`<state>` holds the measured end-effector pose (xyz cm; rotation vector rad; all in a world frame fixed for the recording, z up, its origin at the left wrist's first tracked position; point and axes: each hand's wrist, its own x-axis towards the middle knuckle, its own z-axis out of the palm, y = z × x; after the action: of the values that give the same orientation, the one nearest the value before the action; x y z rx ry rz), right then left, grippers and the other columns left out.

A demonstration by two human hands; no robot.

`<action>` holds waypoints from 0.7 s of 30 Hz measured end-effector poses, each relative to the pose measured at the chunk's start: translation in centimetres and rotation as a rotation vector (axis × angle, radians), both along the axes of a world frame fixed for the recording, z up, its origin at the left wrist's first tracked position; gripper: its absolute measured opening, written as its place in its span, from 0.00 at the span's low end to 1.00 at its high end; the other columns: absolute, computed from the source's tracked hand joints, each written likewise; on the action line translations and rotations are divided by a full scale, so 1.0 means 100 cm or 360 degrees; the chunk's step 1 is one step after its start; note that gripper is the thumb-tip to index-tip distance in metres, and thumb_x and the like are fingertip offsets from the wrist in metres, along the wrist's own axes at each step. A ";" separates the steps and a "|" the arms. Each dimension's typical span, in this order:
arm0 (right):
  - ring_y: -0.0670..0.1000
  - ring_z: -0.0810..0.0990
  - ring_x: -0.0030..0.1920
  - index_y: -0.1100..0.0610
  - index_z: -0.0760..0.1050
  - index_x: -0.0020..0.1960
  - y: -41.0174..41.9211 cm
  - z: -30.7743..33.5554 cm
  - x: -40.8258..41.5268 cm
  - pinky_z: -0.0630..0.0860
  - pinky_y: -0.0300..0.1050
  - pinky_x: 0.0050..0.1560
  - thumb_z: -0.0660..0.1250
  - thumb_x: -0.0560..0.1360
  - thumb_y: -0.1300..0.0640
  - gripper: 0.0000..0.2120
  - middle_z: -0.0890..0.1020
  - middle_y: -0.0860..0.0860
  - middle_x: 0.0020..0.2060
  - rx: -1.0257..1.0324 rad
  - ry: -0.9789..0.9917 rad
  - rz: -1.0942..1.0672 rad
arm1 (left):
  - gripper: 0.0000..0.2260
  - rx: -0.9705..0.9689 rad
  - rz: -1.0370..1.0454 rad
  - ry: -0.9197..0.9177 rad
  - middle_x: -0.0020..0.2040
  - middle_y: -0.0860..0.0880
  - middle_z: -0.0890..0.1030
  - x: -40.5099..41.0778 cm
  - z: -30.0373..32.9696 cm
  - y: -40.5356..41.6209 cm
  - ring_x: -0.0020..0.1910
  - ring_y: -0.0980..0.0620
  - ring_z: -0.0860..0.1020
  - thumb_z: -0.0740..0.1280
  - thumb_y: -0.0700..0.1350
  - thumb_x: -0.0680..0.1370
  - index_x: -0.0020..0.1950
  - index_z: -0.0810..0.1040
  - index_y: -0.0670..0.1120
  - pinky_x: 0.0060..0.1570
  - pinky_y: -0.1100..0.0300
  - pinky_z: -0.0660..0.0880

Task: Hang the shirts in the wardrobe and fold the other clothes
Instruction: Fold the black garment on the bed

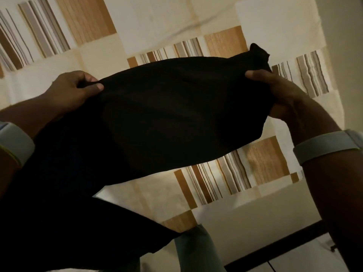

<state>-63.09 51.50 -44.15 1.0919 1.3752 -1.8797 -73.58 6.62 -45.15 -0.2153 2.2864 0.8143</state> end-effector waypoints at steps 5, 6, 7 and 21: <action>0.47 0.82 0.46 0.54 0.80 0.49 0.007 0.004 0.006 0.78 0.41 0.54 0.64 0.82 0.59 0.07 0.82 0.49 0.42 -0.0225 0.0396 -0.0380 | 0.13 -0.0203 0.0012 0.0162 0.59 0.43 0.80 0.008 -0.005 0.008 0.60 0.42 0.77 0.70 0.52 0.82 0.60 0.78 0.45 0.58 0.49 0.71; 0.47 0.83 0.47 0.54 0.80 0.48 0.010 0.002 0.007 0.78 0.41 0.54 0.63 0.83 0.59 0.08 0.82 0.49 0.43 -0.0234 0.0412 -0.0371 | 0.14 -0.0350 -0.0048 0.0324 0.62 0.41 0.78 0.014 -0.007 0.013 0.64 0.39 0.75 0.69 0.52 0.82 0.62 0.77 0.46 0.62 0.45 0.70; 0.48 0.83 0.48 0.54 0.79 0.49 0.012 0.000 0.008 0.78 0.42 0.56 0.64 0.83 0.58 0.07 0.82 0.50 0.44 -0.0225 0.0411 -0.0345 | 0.16 -0.0495 -0.0144 0.0556 0.66 0.40 0.76 0.025 -0.008 0.021 0.67 0.37 0.72 0.69 0.52 0.81 0.65 0.75 0.47 0.66 0.41 0.68; 0.46 0.82 0.41 0.59 0.76 0.49 0.156 -0.008 0.004 0.81 0.43 0.51 0.82 0.62 0.51 0.24 0.78 0.50 0.41 0.1071 0.0477 -0.0419 | 0.44 -0.0481 -0.1399 0.0909 0.86 0.47 0.43 0.100 -0.065 0.145 0.84 0.42 0.39 0.51 0.75 0.76 0.85 0.45 0.54 0.76 0.26 0.43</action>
<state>-62.70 67.13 -44.93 1.3920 2.2328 -1.8548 -63.59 21.15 -51.69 0.9430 2.6250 0.0557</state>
